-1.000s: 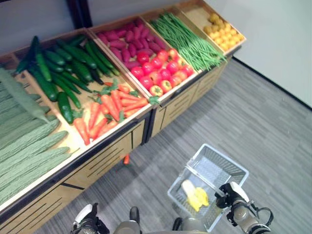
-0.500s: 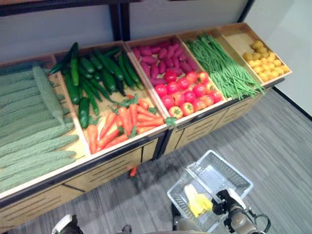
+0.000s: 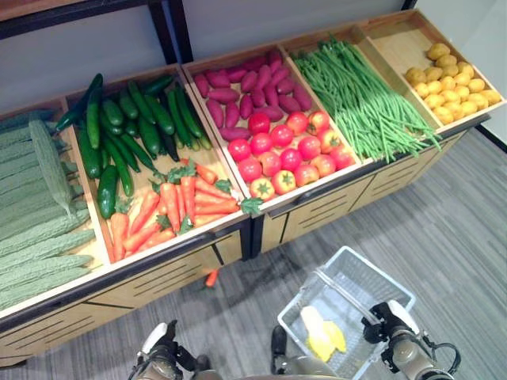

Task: Get the vegetables into the basket

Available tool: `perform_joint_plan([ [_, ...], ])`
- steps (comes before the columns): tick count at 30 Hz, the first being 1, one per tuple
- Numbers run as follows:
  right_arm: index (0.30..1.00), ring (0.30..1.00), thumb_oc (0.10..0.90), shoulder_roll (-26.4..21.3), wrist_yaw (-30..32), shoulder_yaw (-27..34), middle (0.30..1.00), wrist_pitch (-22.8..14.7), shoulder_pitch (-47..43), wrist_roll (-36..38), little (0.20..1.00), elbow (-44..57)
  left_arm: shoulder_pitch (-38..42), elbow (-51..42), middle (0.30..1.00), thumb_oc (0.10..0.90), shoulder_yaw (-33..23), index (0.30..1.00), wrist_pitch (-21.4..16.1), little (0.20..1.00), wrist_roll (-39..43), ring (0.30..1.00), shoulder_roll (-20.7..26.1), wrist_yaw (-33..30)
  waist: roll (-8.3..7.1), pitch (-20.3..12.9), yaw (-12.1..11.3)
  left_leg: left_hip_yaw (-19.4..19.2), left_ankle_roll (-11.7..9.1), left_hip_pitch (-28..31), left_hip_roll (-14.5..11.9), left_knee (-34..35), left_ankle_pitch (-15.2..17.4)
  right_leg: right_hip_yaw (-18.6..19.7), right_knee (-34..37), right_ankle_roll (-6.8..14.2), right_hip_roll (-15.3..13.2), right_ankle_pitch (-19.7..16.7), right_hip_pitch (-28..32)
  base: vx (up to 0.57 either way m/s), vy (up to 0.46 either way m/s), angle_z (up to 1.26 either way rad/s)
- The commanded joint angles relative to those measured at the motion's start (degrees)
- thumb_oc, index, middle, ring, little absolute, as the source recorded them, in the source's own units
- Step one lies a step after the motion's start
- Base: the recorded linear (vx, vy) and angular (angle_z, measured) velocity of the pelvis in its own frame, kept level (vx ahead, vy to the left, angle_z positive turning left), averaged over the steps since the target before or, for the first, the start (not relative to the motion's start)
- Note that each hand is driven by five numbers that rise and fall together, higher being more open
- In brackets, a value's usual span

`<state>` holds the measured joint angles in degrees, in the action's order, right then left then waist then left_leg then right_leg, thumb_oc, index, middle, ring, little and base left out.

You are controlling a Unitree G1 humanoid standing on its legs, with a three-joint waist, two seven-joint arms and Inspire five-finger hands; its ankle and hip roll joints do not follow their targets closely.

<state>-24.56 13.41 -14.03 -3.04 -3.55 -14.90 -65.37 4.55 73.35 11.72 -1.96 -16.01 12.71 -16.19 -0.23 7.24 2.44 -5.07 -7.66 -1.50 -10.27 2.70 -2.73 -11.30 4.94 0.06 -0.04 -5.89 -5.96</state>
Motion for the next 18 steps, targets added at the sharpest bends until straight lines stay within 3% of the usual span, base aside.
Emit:
perform_joint_plan([
  [1,0.300,0.300,0.400,-2.4,2.5,1.8,0.300,-1.5,-0.8,0.3,0.300,1.1,-1.5,0.7,1.000,0.900,0.4,1.000,0.6,1.000,1.4,1.000,5.1,-2.1,-2.61,-1.2,-1.2,2.9,2.3,0.9,1.5,1.7,-0.2,1.9,-6.5,9.2,-9.5,0.2,-1.8,0.01,0.109,0.15],
  [6,0.300,0.300,0.400,-1.0,2.3,2.0,0.300,-1.0,-0.5,0.0,0.300,-2.1,-1.5,1.3,1.000,0.900,-0.7,1.000,0.5,1.000,2.6,1.000,4.9,-2.4,-3.23,-1.4,-1.6,3.1,2.9,1.6,2.6,2.3,0.9,1.3,-5.5,10.2,-10.8,-1.1,-0.7,0.00,0.107,0.10],
  [9,0.300,0.300,0.400,0.8,2.4,2.0,0.300,-0.5,-0.4,-0.2,0.300,-5.1,-1.2,1.0,1.000,0.900,-4.8,1.000,0.1,1.000,8.0,1.000,5.1,-4.2,-4.08,-1.6,-2.5,3.4,3.1,1.5,3.4,2.3,1.5,1.0,-4.4,10.8,-11.8,-2.1,-0.2,-0.02,0.086,0.03],
  [12,0.300,0.300,0.400,2.1,2.4,2.3,0.300,0.1,0.4,-0.8,0.300,-6.9,-0.7,1.0,1.000,0.900,-14.0,1.000,-1.4,1.000,20.1,1.000,5.7,-8.1,-4.87,-1.9,-3.1,3.7,3.1,1.8,3.7,2.3,1.8,0.4,-3.6,11.1,-12.3,-2.6,0.7,0.01,0.052,0.07],
  [13,0.300,0.300,0.400,3.1,2.4,3.1,0.300,0.6,1.0,-1.0,0.300,-8.7,0.3,1.6,1.000,0.900,-24.5,1.000,-4.1,1.000,33.0,1.000,7.1,-11.7,-5.37,-2.4,-3.5,3.7,2.8,2.5,3.7,2.3,2.3,0.2,-2.8,11.3,-12.4,-2.6,1.8,0.02,0.033,0.12],
  [14,0.300,0.300,0.400,3.2,2.4,3.1,0.300,0.6,1.0,-1.0,0.300,-8.7,0.3,1.7,1.000,0.900,-24.6,1.000,-4.1,1.000,33.0,1.000,7.1,-11.7,-5.46,-2.5,-3.4,3.8,2.9,2.3,3.8,2.3,2.2,0.2,-2.7,11.3,-12.5,-2.8,1.7,0.04,0.025,0.10],
  [15,0.300,0.300,0.400,3.2,2.1,3.6,0.300,1.0,1.5,-1.1,0.300,-9.2,0.7,1.9,1.000,0.900,-31.5,1.000,-6.3,1.000,41.6,1.000,9.0,-14.0,-5.62,-3.0,-3.6,3.7,2.7,2.8,3.6,2.3,2.6,0.0,-2.3,11.3,-12.4,-2.7,2.4,0.01,0.011,0.06],
  [18,0.300,0.300,0.400,2.8,1.3,3.7,0.300,1.5,2.2,-1.0,0.300,-9.6,0.3,2.7,1.000,0.900,-37.7,1.000,-8.3,1.000,49.3,1.000,11.5,-14.8,-5.74,-3.8,-3.4,3.5,2.4,2.7,3.7,2.3,2.5,-0.2,-1.5,11.4,-12.6,-2.9,2.8,0.00,0.016,0.04],
])
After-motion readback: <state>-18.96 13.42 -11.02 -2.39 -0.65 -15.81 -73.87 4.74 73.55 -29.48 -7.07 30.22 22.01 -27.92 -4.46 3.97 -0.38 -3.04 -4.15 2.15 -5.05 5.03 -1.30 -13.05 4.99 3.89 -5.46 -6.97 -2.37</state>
